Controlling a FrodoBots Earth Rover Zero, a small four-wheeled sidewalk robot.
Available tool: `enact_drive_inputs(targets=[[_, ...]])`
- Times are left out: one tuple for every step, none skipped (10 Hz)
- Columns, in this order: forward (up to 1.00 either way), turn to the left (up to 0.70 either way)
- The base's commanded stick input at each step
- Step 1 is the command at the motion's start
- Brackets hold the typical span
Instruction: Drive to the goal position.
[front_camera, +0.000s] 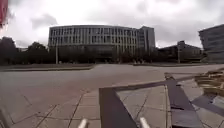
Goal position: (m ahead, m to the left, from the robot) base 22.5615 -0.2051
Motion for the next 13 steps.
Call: enact_drive_inputs(targets=[[1.00,0.00],[1.00,0.00],[1.00,0.00],[1.00,0.00],[1.00,0.00],[1.00,0.00],[1.00,0.00],[1.00,0.00],[1.00,0.00],[1.00,0.00],[1.00,0.00],[1.00,0.00],[1.00,0.00]])
